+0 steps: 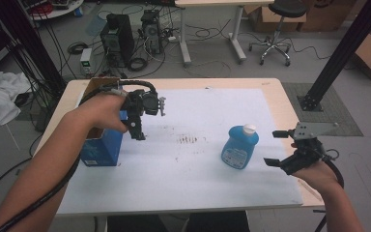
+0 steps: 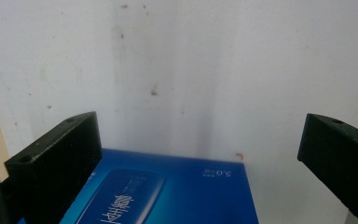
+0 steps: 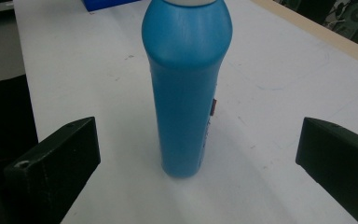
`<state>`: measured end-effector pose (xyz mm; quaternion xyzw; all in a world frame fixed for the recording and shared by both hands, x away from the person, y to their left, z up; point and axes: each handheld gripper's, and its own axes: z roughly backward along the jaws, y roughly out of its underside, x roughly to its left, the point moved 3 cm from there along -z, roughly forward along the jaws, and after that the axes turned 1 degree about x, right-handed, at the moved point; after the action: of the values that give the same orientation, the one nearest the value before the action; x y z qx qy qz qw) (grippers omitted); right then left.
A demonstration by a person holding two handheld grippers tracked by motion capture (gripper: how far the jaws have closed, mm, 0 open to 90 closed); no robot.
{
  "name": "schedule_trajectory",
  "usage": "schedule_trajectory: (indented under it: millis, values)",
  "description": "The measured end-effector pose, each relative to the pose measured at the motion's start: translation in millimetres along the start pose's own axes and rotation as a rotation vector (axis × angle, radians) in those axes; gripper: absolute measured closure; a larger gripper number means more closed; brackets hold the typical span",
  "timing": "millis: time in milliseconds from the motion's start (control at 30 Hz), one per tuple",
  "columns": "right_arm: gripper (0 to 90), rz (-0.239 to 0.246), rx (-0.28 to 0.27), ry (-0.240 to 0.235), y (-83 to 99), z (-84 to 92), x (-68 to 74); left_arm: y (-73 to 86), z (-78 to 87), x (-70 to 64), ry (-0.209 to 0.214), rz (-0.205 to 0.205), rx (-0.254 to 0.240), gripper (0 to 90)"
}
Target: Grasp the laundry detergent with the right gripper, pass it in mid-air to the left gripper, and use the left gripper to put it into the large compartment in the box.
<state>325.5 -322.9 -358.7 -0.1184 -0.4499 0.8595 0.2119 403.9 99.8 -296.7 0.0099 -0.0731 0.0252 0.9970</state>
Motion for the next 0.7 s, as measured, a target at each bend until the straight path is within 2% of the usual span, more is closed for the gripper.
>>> schedule_trajectory:
  millis: [167, 200, 533, 700]
  values:
    - [0.0, -0.008, -0.011, -0.009, 5.8, -13.1, 1.7, -0.4, 0.5, -2.0, -0.001, -0.002, -0.002, 0.1]
    - [0.0, -0.011, -0.027, -0.016, 7.0, -18.1, 2.3, -0.4, -0.1, -3.0, 0.0, -0.002, -0.008, 0.1]
    - [0.0, -0.014, -0.04, -0.041, 11.2, -45.0, 3.9, 1.2, -1.2, -6.7, 0.003, -0.006, -0.002, 0.1]
    - [0.0, -0.019, -0.049, -0.041, 12.5, -53.4, 3.9, 1.9, -0.5, -7.5, 0.0, -0.006, -0.002, 0.1]
